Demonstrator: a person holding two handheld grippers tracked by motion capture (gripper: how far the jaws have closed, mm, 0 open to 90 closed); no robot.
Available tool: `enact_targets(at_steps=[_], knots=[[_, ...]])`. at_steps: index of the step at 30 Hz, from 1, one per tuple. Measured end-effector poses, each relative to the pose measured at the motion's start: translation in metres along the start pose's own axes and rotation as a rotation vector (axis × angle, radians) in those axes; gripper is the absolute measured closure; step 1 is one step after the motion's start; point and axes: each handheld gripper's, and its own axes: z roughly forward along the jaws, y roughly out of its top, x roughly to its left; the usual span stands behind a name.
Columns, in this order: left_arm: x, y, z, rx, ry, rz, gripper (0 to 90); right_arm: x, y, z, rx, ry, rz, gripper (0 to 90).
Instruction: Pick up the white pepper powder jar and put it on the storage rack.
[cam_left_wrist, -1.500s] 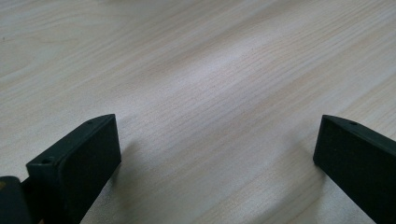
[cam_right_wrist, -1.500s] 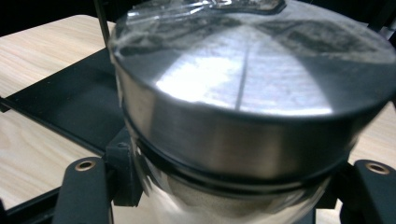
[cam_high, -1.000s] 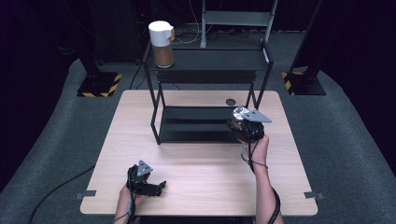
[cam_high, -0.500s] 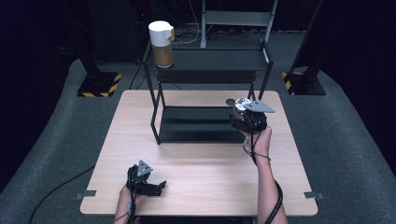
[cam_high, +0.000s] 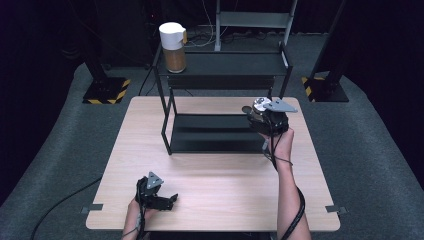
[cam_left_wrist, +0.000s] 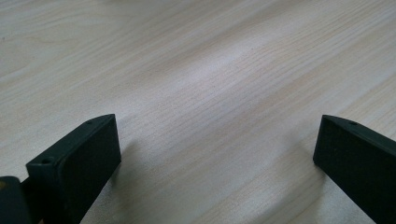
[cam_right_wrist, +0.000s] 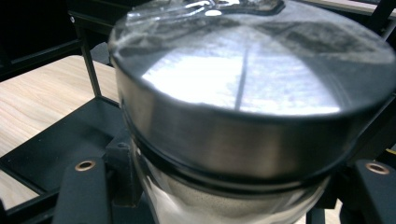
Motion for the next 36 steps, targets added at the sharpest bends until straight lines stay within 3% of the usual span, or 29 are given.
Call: enact_targets(at_steps=[15,36], knots=[[0.000,0.000,0.000,0.000,0.000,0.000,0.1,-0.006,0.016,-0.008,-0.019,-0.006,-0.003,30.0],[0.000,0.000,0.000,0.000,0.000,0.000,0.1,-0.009,0.054,-0.015,-0.052,-0.007,-0.018,30.0]])
